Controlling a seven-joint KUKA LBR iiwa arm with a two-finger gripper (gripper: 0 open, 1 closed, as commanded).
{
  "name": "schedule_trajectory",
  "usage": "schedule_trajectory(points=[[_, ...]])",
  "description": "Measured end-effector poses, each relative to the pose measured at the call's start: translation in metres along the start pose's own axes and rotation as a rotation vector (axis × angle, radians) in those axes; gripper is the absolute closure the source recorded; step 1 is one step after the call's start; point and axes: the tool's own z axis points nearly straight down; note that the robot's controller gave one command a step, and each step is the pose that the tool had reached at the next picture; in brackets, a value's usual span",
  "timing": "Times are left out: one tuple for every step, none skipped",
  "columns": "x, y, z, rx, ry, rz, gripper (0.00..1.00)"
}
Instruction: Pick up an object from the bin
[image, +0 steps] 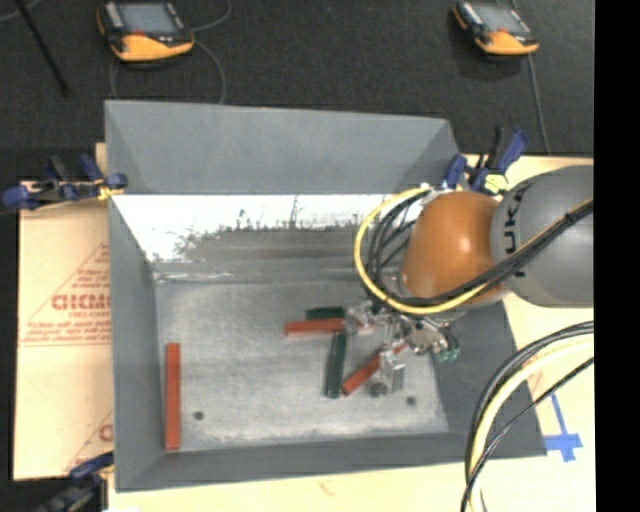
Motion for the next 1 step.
schedule_trajectory(points=[[-0.0026,-0.0004,-0.0036,0.002,-0.011,0.005,1.0]])
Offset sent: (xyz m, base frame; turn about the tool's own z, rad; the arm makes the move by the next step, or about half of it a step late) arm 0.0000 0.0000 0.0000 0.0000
